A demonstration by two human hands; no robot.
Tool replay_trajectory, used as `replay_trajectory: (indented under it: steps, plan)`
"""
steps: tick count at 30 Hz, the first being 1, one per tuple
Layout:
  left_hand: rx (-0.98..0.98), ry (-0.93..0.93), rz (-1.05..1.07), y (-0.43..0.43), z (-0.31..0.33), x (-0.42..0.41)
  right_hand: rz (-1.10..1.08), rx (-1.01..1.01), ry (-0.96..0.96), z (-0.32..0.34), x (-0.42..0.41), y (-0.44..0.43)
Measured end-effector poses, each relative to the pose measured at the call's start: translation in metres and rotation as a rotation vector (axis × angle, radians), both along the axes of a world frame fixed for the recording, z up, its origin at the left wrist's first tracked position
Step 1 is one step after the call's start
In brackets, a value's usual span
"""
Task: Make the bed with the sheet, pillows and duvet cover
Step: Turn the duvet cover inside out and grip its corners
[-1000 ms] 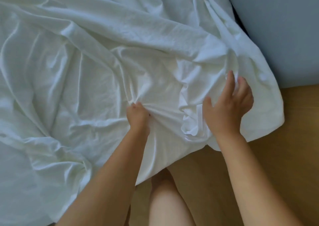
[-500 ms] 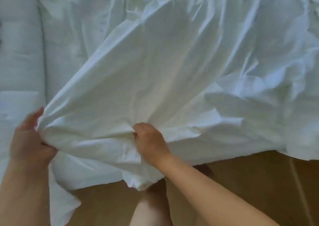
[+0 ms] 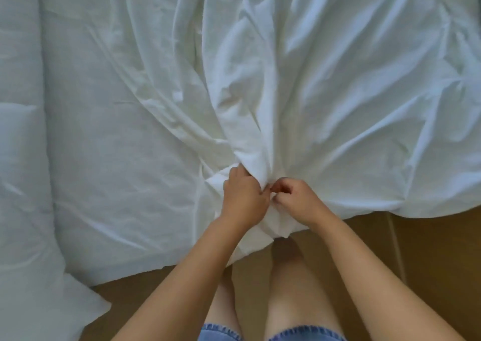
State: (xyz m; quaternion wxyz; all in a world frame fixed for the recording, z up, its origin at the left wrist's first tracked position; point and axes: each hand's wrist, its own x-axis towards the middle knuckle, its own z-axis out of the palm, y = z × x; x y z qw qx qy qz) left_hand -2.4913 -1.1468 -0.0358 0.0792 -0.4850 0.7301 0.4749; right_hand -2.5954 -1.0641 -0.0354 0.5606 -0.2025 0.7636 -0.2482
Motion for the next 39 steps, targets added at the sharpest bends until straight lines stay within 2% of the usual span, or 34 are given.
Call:
replay_trajectory:
  steps: [2,4,5,6,8,9,10,12,14,17,19,21,22,24,25,27,28,29,31,33,35,39]
  plan:
    - [-0.033,0.070,-0.154,0.023,0.011,-0.029,-0.422,-0.074,-0.097,0.011,-0.030,0.027]
    - [0.071,0.112,-0.272,0.040,0.016,-0.062,-0.746,-0.127,-0.263,0.014,-0.059,0.053]
    - [0.148,0.121,-0.364,0.049,0.018,-0.077,-0.776,-0.087,-0.271,0.011,-0.072,0.063]
    - [0.231,0.131,-0.458,0.061,0.020,-0.090,-0.712,-0.039,-0.237,0.008,-0.084,0.071]
    - [0.340,0.153,-0.603,0.080,0.020,-0.110,-0.560,0.039,0.024,-0.003,-0.111,0.080]
    - [0.362,0.167,-0.608,0.086,0.016,-0.118,-0.558,0.071,0.176,-0.009,-0.126,0.082]
    - [0.384,0.173,-0.535,0.089,0.009,-0.122,-0.602,0.093,0.293,-0.019,-0.144,0.083]
    - [0.414,0.120,-0.262,0.088,-0.006,-0.126,-0.666,0.131,0.456,-0.037,-0.177,0.087]
    - [0.261,-0.026,-0.081,0.082,-0.024,-0.121,-0.545,0.198,0.613,-0.050,-0.195,0.086]
    - [0.102,-0.295,0.088,0.071,-0.048,-0.102,-0.109,0.127,0.760,-0.062,-0.179,0.080]
    - [-0.050,-0.400,0.151,0.066,-0.051,-0.089,0.298,0.021,0.751,-0.062,-0.154,0.077]
    - [-0.287,-0.399,0.162,0.060,-0.052,-0.073,0.650,0.054,0.667,-0.067,-0.131,0.076]
    - [-0.375,-0.411,0.178,0.057,-0.051,-0.065,0.752,0.100,0.637,-0.070,-0.122,0.076]
    - [-0.374,-0.527,0.326,0.044,-0.055,-0.048,0.793,0.159,0.610,-0.074,-0.113,0.069]
    - [-0.282,-0.582,0.468,0.035,-0.055,-0.041,0.756,0.160,0.595,-0.073,-0.108,0.062]
    - [0.005,-0.534,0.708,0.020,-0.056,-0.030,0.602,0.094,0.521,-0.065,-0.095,0.044]
    - [0.115,-0.440,0.714,0.016,-0.056,-0.026,0.505,0.044,0.429,-0.060,-0.087,0.034]
    - [0.139,-0.370,0.618,0.016,-0.051,-0.023,0.393,0.001,0.294,-0.054,-0.077,0.023]
    - [0.027,-0.328,0.287,0.021,-0.032,-0.015,0.163,-0.047,-0.014,-0.036,-0.054,-0.003]
    - [-0.070,-0.304,0.023,0.031,-0.009,0.001,0.066,-0.039,-0.152,-0.019,-0.027,-0.031]
    - [-0.101,-0.316,-0.131,0.038,0.017,0.026,0.107,-0.016,-0.111,-0.006,0.002,-0.055]
    - [-0.142,-0.232,-0.215,0.014,0.060,0.095,0.263,0.005,0.319,0.025,0.067,-0.083]
